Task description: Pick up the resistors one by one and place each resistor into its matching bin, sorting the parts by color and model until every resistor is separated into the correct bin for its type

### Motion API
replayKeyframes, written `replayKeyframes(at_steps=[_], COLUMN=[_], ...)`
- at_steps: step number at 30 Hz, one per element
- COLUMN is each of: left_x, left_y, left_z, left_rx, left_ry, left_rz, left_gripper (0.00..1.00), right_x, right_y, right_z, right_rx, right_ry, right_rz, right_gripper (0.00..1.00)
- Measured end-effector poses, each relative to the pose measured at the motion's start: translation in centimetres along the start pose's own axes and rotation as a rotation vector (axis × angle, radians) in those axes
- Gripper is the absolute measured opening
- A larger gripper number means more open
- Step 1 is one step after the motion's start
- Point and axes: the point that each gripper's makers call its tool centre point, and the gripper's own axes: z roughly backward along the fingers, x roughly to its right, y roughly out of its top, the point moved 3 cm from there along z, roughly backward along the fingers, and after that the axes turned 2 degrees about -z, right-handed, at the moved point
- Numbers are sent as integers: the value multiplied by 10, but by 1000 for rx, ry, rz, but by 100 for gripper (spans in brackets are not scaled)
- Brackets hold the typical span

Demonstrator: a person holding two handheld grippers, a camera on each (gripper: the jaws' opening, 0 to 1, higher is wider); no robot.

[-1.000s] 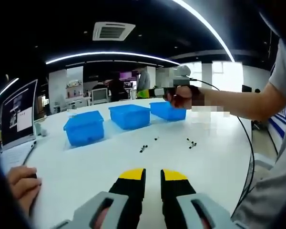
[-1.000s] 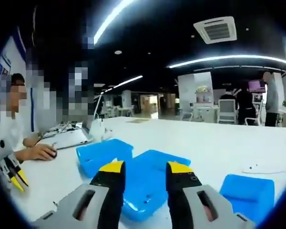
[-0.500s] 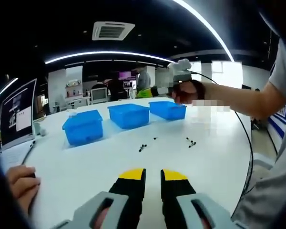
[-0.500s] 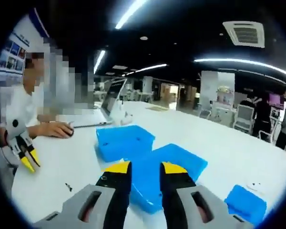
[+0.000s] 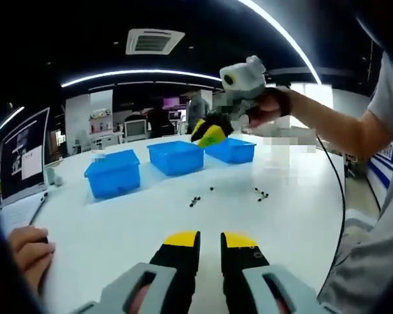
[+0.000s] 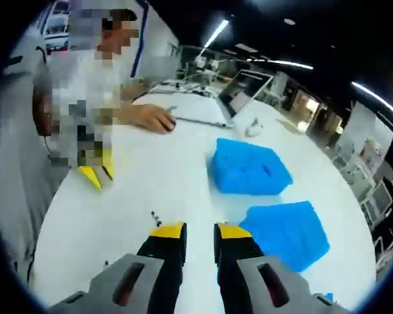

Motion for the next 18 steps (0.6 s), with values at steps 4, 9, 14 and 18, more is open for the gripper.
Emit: replayKeyframes(at_steps=[4, 9, 14, 18], left_x=[0, 0, -3, -4], left_y=[1, 2, 0, -3], left_z=[0, 0, 2, 3], left_rx=[3, 8, 4, -5], left_ry=[1, -2, 7, 9], left_rz=[0, 2, 6, 10], left_gripper=[16, 16, 16, 16], right_x=[-20, -27, -28, -29], right_y=[-15, -37, -41, -45], right_z=[-14, -31, -36, -38], right_rx=[-104, -214, -224, -237], right_ry=[93, 141, 141, 141], right_rz=[12, 14, -10, -23], right_gripper=[17, 16, 13, 13])
